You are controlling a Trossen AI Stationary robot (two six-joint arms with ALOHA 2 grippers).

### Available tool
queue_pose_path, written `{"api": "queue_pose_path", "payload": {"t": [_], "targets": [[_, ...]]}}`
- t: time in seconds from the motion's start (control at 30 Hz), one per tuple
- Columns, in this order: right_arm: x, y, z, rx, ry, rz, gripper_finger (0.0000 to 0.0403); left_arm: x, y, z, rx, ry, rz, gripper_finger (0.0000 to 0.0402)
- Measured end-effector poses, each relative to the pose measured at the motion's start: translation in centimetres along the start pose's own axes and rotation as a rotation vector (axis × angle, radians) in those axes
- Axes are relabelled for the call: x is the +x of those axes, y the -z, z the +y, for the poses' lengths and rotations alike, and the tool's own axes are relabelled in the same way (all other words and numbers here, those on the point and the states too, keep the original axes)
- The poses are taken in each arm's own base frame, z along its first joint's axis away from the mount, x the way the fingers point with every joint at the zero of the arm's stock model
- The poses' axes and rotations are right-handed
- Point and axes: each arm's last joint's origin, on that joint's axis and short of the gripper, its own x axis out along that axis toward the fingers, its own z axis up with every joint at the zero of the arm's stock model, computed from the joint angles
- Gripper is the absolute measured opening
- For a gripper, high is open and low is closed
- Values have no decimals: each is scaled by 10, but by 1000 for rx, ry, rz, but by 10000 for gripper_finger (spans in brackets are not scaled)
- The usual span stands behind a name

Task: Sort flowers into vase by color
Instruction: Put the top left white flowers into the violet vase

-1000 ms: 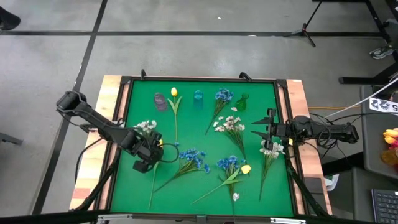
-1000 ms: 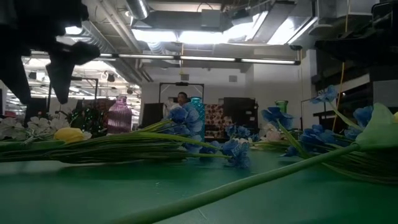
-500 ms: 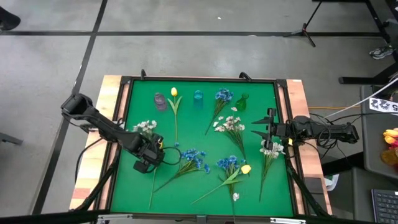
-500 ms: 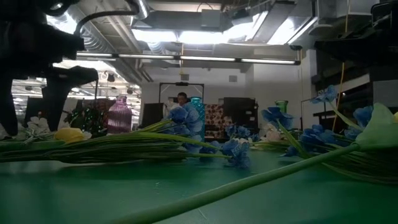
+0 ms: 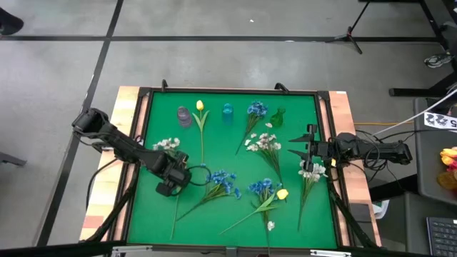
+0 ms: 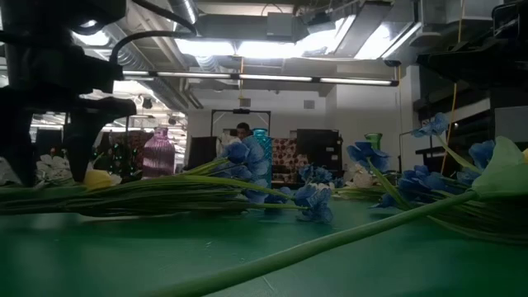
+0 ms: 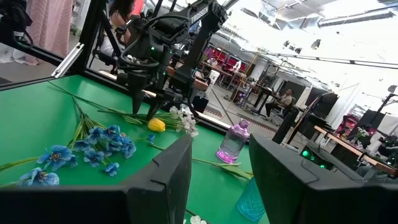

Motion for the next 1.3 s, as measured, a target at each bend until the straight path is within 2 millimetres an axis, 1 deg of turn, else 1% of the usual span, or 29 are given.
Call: {"api": "queue_pose_path", "payload": {"t": [0.3,0.8,0.87,1.0,1.13,1.3], "targets": [[0,0,0,0,0,0,161,1,0,3,-20,49,4,119],[0,0,0,0,0,0,161,1,0,3,-20,50,4,10],[0,0,0,0,0,0,161,1,0,3,-20,50,4,5],[0,0,0,0,-1,0,161,1,0,3,-20,50,3,8],[0,0,0,0,0,0,161,0,0,3,-20,50,3,3],[0,0,0,0,-1,0,161,-8,-8,5,8,45,-27,3]]}}
